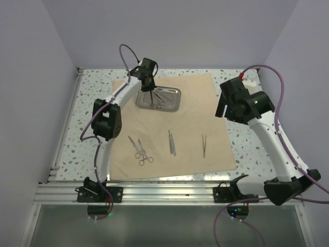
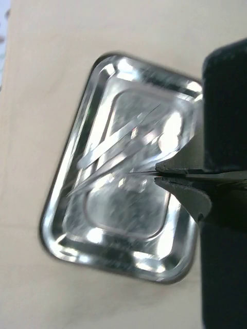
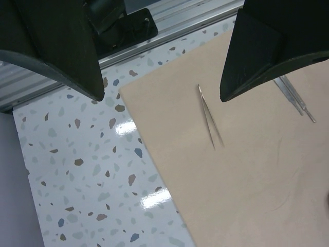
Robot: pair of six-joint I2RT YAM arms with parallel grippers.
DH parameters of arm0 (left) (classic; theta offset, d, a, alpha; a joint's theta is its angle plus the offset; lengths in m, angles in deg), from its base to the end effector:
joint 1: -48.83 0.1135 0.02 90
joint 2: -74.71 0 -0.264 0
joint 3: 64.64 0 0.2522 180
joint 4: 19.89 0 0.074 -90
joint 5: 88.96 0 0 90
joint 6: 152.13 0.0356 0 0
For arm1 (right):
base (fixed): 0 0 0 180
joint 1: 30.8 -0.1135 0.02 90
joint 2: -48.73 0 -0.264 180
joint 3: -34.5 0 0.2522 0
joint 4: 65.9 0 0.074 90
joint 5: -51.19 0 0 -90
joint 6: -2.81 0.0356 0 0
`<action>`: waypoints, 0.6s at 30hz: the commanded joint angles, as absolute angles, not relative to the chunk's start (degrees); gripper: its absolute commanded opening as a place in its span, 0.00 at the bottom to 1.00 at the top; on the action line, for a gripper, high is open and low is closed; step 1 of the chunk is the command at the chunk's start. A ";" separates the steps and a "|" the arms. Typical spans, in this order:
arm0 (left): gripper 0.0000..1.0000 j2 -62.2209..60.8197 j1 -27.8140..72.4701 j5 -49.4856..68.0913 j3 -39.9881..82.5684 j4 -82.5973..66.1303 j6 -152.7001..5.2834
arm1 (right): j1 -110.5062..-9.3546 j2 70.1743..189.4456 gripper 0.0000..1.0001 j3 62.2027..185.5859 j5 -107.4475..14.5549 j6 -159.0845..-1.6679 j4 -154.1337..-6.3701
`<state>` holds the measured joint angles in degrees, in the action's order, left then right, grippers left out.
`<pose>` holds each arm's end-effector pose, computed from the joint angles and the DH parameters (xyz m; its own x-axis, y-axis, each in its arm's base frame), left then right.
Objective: Open and lay out the surgical kit
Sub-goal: Pick up the medical item from the container, then place the medical item in the surgical kit.
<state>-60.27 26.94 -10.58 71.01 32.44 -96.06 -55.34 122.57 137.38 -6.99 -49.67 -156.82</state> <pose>0.4911 -0.1896 0.2178 -0.7430 -0.2907 -0.6029 -0.1994 0.9560 -0.2152 0.2044 0.0727 0.3975 -0.7136 0.2431 -0.6570 0.3880 0.9180 -0.0818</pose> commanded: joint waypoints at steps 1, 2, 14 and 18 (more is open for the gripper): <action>0.00 -47.74 17.14 -9.85 64.47 31.23 -102.37 | -54.80 120.62 0.98 143.25 -6.20 -49.22 -160.51; 0.00 -46.42 15.45 -9.51 62.78 30.53 -103.86 | -54.71 120.45 0.98 144.05 -6.02 -48.53 -160.86; 0.00 -46.58 -4.07 -2.83 48.62 22.89 -123.91 | -54.53 114.65 0.98 147.58 -5.14 -46.23 -167.02; 0.06 -50.61 -6.89 -0.11 47.03 17.17 -126.64 | -54.53 111.84 0.98 146.26 -4.97 -46.85 -168.77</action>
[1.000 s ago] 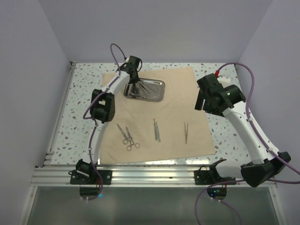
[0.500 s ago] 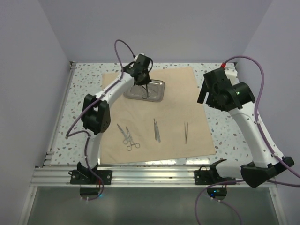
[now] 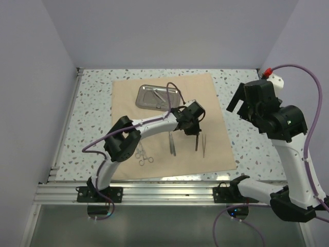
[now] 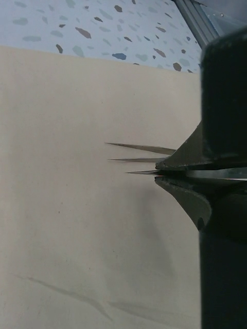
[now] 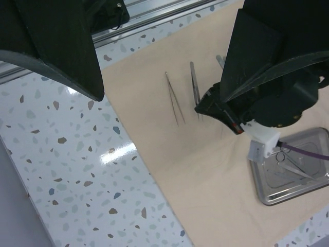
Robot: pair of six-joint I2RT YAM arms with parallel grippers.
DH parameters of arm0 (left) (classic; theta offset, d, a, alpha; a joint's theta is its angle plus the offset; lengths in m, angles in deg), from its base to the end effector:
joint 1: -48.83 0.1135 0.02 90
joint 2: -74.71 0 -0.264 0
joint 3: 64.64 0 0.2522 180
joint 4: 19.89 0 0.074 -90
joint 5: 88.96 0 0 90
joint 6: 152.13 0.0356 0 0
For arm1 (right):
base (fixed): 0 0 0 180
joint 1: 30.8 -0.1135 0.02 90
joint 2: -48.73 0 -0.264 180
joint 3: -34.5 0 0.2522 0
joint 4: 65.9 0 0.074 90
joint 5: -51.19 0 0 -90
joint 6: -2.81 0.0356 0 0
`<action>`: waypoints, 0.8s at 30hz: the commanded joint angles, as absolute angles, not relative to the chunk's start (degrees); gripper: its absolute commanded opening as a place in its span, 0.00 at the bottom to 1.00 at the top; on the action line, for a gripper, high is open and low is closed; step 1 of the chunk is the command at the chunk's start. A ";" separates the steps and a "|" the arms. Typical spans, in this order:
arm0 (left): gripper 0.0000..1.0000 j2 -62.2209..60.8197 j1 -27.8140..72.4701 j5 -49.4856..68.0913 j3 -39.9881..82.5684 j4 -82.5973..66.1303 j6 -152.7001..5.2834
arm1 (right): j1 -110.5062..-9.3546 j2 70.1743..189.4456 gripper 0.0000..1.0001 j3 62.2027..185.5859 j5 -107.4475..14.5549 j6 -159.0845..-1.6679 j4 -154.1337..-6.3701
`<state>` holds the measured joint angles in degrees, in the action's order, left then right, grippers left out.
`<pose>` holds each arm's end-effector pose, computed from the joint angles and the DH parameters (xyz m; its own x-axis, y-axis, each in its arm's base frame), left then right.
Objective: Open and lay out the surgical kit
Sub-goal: Place the medical item in the surgical kit, then pick up the medical item from the container.
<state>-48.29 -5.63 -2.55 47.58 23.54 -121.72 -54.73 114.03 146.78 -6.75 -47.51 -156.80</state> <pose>0.2783 -0.3857 0.1989 -0.9207 -0.1919 -0.3398 -0.0063 0.8780 -0.4786 0.1510 0.0463 0.4655 -0.4843 0.3771 -0.7895 0.4092 0.8952 0.1765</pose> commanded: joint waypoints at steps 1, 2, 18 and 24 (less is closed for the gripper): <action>0.12 -51.41 -7.77 0.25 47.90 16.81 -126.81 | -54.53 111.49 0.98 146.00 -4.88 -47.02 -169.04; 0.16 -52.29 -8.03 0.77 48.35 16.64 -126.99 | -54.53 110.87 0.98 145.82 -4.79 -47.37 -169.30; 0.64 -41.67 1.88 -2.47 51.60 24.45 -118.49 | -54.53 109.46 0.98 142.48 -5.76 -45.80 -168.78; 0.64 -45.69 13.47 -9.67 58.88 29.10 -107.05 | -54.45 111.74 0.98 141.77 -6.55 -44.48 -166.85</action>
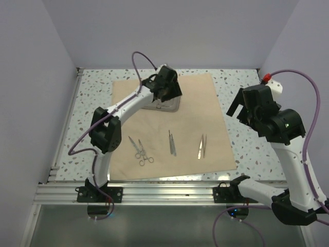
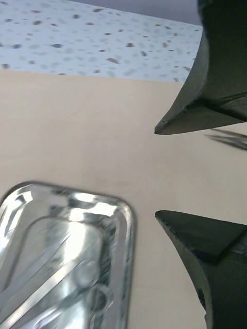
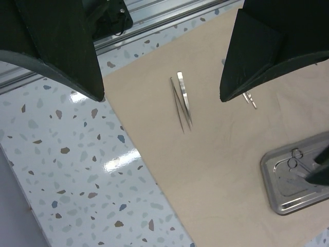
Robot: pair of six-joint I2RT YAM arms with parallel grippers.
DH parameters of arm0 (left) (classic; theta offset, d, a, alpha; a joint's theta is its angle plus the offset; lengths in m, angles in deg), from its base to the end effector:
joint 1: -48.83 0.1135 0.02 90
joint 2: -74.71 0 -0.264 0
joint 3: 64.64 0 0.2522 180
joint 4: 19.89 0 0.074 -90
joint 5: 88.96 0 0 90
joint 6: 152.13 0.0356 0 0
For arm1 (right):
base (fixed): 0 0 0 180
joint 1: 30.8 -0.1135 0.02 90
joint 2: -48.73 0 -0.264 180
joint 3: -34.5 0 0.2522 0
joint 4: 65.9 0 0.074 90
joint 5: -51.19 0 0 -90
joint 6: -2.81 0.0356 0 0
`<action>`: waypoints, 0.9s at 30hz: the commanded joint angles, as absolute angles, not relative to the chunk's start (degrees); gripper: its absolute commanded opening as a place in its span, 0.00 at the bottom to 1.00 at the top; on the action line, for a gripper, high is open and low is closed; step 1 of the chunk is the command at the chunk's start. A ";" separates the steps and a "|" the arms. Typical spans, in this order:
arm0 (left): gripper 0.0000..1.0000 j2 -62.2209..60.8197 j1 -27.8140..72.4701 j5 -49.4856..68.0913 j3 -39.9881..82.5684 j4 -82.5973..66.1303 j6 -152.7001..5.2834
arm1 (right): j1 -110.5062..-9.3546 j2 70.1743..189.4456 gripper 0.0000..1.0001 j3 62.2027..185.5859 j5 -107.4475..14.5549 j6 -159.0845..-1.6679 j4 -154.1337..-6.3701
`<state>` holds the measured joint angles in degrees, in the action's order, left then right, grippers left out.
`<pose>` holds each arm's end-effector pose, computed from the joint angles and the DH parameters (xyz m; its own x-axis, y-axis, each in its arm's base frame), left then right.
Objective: Open and lay out the surgical kit
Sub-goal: Pick up the medical item from the container.
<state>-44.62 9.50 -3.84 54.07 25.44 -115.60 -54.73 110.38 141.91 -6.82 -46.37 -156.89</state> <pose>0.3714 -0.3004 0.2622 -0.8016 -0.3783 -0.4630 -0.0981 0.8471 -0.5223 0.1392 0.0412 0.4525 -0.4930 0.3878 -0.7788 0.4219 0.8894 0.1757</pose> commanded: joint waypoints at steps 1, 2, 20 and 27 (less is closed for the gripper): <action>0.64 -47.62 14.63 -10.29 63.68 31.64 -106.08 | -54.53 112.27 0.98 141.78 -6.64 -44.39 -166.67; 0.64 -51.47 15.86 -10.64 66.17 32.62 -104.51 | -54.45 113.32 0.98 141.86 -6.72 -44.39 -166.41; 0.52 -69.25 25.71 -10.65 80.43 29.20 -100.89 | -54.45 119.30 0.98 141.25 -5.06 -44.65 -166.14; 0.50 -72.33 26.15 -10.91 81.83 28.41 -101.07 | -54.45 120.27 0.98 141.69 -4.35 -45.88 -165.97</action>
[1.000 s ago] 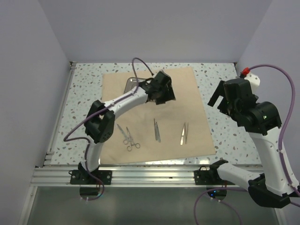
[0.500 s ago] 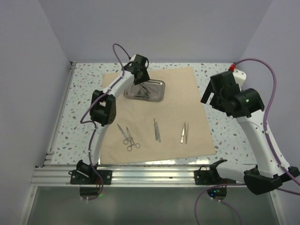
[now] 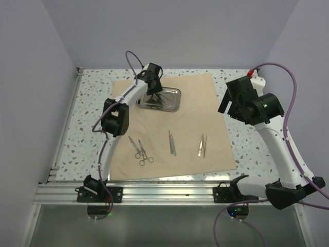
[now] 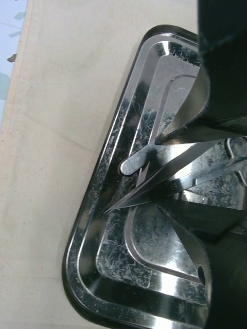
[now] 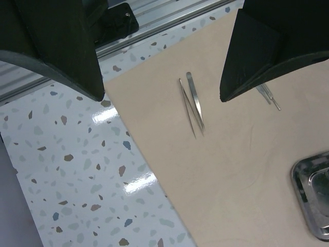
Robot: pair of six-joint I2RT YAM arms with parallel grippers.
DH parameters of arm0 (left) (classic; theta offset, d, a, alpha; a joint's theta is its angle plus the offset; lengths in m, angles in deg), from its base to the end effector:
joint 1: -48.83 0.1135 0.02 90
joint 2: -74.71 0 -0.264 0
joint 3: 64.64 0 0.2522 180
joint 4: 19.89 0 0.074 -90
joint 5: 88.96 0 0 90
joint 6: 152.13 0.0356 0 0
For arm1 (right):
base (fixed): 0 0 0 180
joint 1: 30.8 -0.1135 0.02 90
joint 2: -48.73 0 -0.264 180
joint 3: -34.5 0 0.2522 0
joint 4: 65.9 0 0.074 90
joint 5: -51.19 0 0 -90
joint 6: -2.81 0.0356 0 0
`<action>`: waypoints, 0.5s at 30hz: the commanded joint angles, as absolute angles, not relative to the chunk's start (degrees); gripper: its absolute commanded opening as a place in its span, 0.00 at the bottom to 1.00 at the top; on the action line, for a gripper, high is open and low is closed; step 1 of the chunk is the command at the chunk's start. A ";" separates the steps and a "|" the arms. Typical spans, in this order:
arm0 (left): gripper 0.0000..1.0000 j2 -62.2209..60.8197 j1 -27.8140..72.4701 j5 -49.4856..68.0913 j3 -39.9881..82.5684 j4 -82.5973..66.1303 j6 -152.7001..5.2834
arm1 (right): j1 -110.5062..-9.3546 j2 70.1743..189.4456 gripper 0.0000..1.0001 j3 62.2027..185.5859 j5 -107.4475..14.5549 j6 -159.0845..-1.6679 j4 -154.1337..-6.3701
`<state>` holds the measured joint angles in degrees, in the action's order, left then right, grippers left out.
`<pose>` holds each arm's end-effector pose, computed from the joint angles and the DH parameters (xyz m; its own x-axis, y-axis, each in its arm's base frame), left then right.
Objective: Open and lay out the surgical kit
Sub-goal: Pick up the medical item from the container.
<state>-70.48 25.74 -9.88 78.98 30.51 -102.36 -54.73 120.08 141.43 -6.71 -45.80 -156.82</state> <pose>0.5141 -0.2118 0.1715 -0.7326 -0.3771 -0.5667 -0.2560 0.9240 -0.2840 0.1904 0.0638 0.4247 -0.6086 0.3427 -0.7157 0.4466 0.8935 0.0481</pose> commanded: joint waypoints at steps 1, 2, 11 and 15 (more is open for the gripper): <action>0.50 -73.38 26.15 -11.09 82.36 28.50 -100.98 | -54.53 120.27 0.98 141.69 -4.35 -46.14 -166.05; 0.49 -73.91 26.33 -11.17 82.71 28.50 -100.80 | -54.45 120.27 0.98 141.60 -4.18 -46.15 -165.97; 0.02 -76.82 28.08 -9.68 84.91 28.50 -100.98 | -54.27 119.75 0.98 140.81 -4.09 -47.38 -165.18; 0.00 -75.59 28.26 -9.51 83.77 28.85 -100.27 | -54.10 119.83 0.98 140.72 -4.44 -47.99 -164.38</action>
